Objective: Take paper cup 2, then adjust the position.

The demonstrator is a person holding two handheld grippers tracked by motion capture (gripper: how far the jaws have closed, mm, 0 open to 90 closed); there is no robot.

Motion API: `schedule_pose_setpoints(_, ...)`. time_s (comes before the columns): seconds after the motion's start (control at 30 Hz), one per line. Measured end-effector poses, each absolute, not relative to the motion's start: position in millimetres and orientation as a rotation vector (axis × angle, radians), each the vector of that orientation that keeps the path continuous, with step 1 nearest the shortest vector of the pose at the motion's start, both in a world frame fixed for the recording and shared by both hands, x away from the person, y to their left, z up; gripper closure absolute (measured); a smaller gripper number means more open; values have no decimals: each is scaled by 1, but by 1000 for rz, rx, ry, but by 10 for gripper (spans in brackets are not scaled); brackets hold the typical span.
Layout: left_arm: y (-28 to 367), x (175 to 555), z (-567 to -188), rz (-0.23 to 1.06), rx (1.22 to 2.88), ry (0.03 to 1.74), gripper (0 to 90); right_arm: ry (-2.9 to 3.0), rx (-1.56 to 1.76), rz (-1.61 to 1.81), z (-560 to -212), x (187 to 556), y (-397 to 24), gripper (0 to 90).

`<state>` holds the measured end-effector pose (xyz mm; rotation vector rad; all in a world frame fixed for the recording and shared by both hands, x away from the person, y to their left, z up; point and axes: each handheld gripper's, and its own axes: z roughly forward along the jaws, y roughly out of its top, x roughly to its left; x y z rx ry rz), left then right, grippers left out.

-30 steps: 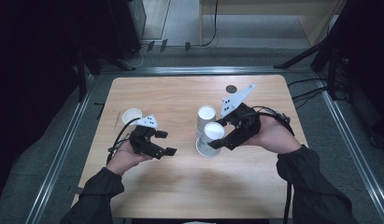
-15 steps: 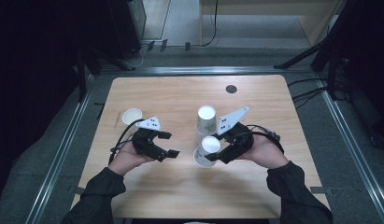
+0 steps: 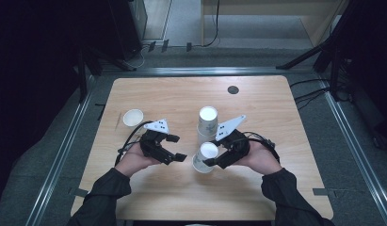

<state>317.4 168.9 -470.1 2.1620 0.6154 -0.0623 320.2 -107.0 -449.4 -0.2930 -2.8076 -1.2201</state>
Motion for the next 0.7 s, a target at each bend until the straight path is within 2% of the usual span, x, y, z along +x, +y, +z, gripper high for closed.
schedule_pose_setpoints(0.2,163,318,-469,-118,2148,602,146,-2792,-308,-1253,-445,319,-110,342)
schedule_pose_setpoints(0.7,150,314,-467,-138,2153,520,145,-2737,-382,-1308,-444,320,-105,342)
